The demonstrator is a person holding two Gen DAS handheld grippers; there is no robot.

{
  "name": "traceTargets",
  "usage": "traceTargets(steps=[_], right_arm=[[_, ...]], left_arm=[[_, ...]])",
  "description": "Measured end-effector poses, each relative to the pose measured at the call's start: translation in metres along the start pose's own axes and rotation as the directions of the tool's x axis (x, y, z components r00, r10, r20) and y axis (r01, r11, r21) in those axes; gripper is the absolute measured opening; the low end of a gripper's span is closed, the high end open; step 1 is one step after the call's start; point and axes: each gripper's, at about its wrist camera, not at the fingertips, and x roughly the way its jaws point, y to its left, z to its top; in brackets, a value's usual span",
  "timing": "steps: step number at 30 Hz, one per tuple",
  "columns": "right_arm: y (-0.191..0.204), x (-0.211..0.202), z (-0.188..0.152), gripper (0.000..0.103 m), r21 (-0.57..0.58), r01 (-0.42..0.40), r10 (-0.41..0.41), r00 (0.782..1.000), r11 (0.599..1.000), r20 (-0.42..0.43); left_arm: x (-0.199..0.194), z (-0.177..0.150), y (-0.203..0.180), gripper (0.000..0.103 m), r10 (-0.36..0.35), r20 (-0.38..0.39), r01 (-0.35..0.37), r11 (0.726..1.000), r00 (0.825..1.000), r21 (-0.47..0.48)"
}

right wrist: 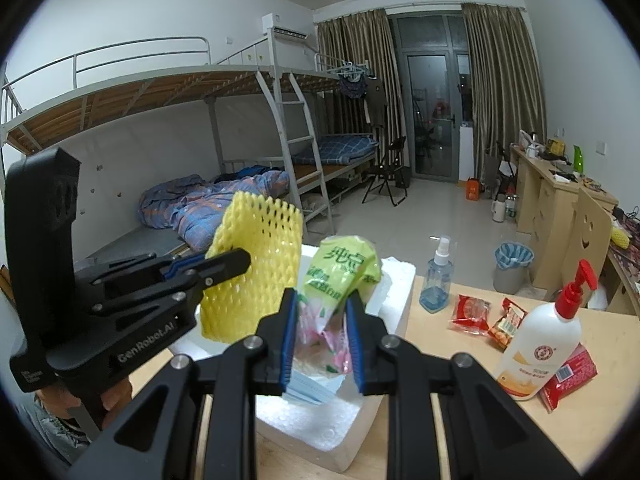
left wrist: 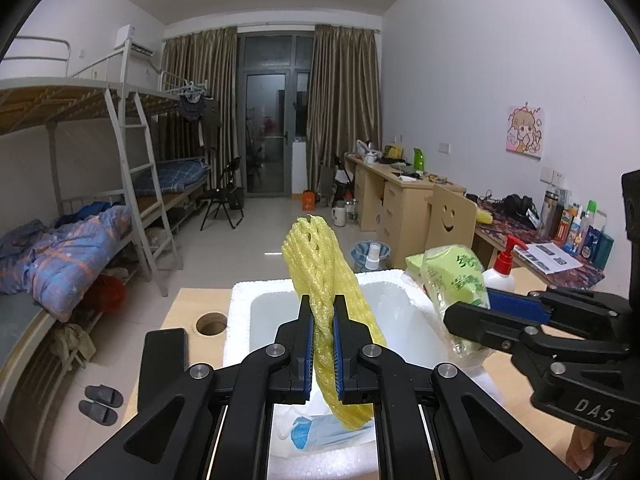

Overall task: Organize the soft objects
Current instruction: 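Lower the sleeve into the box and open the left tool while the right lowers the packet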

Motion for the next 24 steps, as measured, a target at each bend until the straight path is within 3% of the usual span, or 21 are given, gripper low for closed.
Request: traceTargets(steps=[4, 6, 7, 8, 12, 19, 24], right_arm=[[-0.001, 0.0, 0.002, 0.027, 0.002, 0.006, -0.006, 1.0, 1.0, 0.003], [-0.002, -0.001, 0.001, 0.027, 0.003, 0.009, -0.009, 1.0, 1.0, 0.007], [-0.002, -0.001, 0.001, 0.027, 0.003, 0.011, -0.011, 1.0, 1.0, 0.009], [-0.002, -0.002, 0.001, 0.027, 0.004, 0.012, -0.013, 1.0, 1.0, 0.01], [-0.004, -0.001, 0.0, 0.027, 0.005, 0.016, -0.016, 1.0, 1.0, 0.012], [-0.002, 0.002, -0.001, 0.027, 0.0, 0.014, -0.014, 1.0, 1.0, 0.008], [0.0, 0.009, -0.001, 0.027, -0.004, 0.008, -0.008, 1.0, 1.0, -0.009]], left_arm=[[0.005, -0.001, 0.003, 0.015, 0.0, -0.013, 0.0, 1.0, 1.0, 0.005], [0.006, -0.003, 0.005, 0.038, 0.003, -0.019, -0.003, 1.0, 1.0, 0.005], [0.007, -0.003, 0.005, 0.062, 0.008, -0.02, -0.008, 1.0, 1.0, 0.005], [0.007, -0.004, 0.006, 0.078, 0.014, -0.021, -0.014, 1.0, 1.0, 0.004], [0.0, -0.004, 0.007, 0.082, 0.064, 0.035, -0.065, 0.998, 0.997, 0.012], [-0.003, -0.007, 0.011, 0.091, 0.083, 0.03, -0.083, 0.997, 0.996, 0.006], [-0.014, -0.008, 0.017, 0.091, 0.09, 0.049, -0.09, 0.996, 0.995, -0.013]])
